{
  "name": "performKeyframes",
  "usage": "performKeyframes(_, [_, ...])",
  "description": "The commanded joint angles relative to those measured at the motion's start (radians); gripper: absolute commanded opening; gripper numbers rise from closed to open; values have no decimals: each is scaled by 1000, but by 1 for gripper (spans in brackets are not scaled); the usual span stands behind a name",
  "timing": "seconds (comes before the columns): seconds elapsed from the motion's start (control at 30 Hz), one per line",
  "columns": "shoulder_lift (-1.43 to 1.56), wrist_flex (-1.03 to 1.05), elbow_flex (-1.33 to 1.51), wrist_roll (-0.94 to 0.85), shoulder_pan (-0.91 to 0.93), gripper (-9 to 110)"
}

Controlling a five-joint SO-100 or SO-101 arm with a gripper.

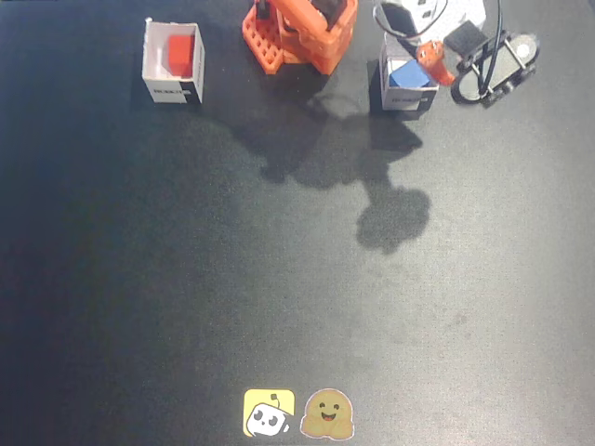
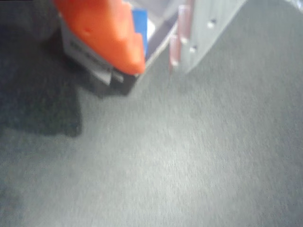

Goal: Put the red cube in the right box and the blue cube in the left box.

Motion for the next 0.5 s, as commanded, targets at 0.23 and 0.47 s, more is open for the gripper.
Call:
performKeyframes(0.23, [-12, -44, -57, 3, 95, 3])
performKeyframes(0.47, [-54, -64, -83, 15, 164, 3])
